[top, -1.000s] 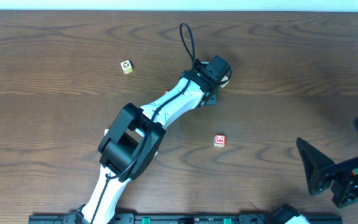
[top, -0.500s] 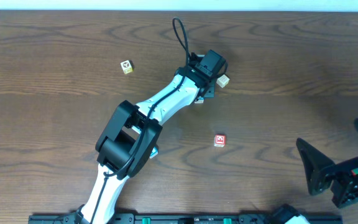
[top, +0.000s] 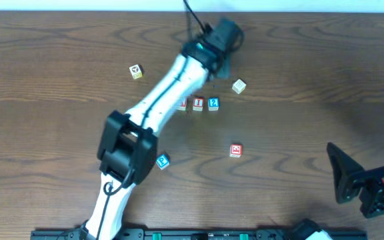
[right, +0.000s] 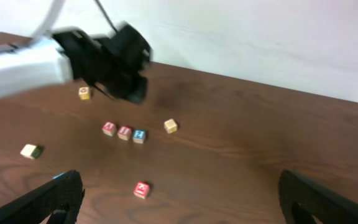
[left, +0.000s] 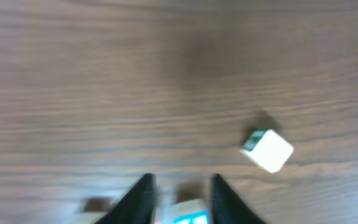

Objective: Spell out Ai2
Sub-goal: 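Open the left gripper, release the blue '2' block, and lift away, then move both grippers toward opposite ends of the 'A I 2' row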

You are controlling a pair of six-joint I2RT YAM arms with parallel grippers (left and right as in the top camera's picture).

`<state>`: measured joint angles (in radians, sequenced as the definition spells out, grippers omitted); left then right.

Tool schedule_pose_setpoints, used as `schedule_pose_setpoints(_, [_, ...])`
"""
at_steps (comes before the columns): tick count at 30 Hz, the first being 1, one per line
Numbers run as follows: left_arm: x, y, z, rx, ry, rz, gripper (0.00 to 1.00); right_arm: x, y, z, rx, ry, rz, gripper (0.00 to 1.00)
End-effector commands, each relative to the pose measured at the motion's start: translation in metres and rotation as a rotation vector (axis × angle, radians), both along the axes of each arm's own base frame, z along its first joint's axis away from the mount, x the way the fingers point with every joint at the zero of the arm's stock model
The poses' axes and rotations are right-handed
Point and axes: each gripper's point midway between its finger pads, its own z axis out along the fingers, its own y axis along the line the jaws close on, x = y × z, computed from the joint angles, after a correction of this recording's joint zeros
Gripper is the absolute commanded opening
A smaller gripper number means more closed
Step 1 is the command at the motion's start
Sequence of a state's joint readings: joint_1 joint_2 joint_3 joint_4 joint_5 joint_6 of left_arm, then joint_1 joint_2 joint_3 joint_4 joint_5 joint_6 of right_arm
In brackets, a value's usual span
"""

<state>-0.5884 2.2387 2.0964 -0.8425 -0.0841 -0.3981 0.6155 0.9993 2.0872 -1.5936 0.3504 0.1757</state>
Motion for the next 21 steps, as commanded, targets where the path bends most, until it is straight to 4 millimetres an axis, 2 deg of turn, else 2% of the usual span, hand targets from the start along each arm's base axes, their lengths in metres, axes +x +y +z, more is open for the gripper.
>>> schedule_pose_setpoints(1, [0.023,0.037,0.040,-0.031,-0.021,0.018,0.26,0.007,-0.008,-0.004,-0.006,0.009,-0.076,0.99])
schedule_pose_setpoints(3, [0.028,0.058,0.068,-0.074,-0.034,0.037,0.30,0.016,-0.007,-0.013,-0.010,0.039,-0.121,0.99])
schedule_pose_setpoints(5, [0.034,0.086,0.104,-0.102,-0.086,0.069,0.35,0.032,0.003,-0.022,-0.031,0.072,-0.125,0.99])
schedule_pose_setpoints(8, [0.033,0.118,0.149,-0.111,-0.174,0.094,0.40,0.058,0.022,-0.025,-0.045,0.085,-0.123,0.99])
schedule_pose_setpoints(16, [-0.015,0.179,0.242,-0.115,-0.324,0.145,0.42,0.140,0.095,-0.021,-0.188,-0.001,0.076,0.99])
schedule_pose_setpoints(19, [-0.034,0.201,0.268,-0.108,-0.391,0.168,0.42,0.145,0.102,-0.027,-0.213,0.011,0.118,0.99])
schedule_pose_setpoints(21, [-0.047,0.217,0.276,-0.111,-0.432,0.199,0.43,0.141,0.095,-0.026,-0.209,0.017,0.122,0.99])
